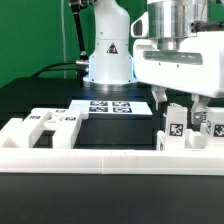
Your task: Assemble chair
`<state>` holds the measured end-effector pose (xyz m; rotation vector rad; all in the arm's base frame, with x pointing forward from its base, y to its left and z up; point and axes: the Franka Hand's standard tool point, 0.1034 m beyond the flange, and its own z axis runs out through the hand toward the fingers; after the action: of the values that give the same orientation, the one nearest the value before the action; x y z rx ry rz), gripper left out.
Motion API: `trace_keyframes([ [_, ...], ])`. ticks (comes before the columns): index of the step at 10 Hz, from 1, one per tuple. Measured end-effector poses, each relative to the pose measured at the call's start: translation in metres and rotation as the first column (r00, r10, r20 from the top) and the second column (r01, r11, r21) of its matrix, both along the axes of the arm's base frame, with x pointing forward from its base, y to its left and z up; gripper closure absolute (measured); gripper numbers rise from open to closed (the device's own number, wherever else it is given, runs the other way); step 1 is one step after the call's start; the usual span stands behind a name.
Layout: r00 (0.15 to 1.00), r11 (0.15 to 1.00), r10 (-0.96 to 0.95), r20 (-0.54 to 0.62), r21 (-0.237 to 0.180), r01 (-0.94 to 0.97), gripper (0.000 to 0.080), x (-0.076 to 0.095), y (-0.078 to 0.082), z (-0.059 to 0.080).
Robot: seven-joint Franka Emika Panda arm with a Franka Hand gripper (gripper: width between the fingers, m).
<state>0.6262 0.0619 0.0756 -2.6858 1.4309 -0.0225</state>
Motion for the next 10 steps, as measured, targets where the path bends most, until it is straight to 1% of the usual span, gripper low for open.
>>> trace_keyframes([
  [3, 0.967, 0.967, 0.256, 0.015, -0.022, -0.255, 0.015, -0.0001, -0.0016, 0.0],
  [5, 0.905, 0.905, 0.425, 0.022, -0.035, -0.424, 0.015, 0.0, -0.0039, 0.0002],
  [7, 0.833, 0.832, 0.553, 0.016, -0.047, -0.552, 0.015, 0.0001, -0.0047, 0.0009],
  [9, 0.824, 0.824, 0.566, 0.016, -0.048, -0.565, 0.015, 0.0, -0.0049, 0.0007],
  [10, 0.825, 0.824, 0.565, 0.016, -0.048, -0.564, 0.0272, 0.0, -0.0049, 0.0008],
])
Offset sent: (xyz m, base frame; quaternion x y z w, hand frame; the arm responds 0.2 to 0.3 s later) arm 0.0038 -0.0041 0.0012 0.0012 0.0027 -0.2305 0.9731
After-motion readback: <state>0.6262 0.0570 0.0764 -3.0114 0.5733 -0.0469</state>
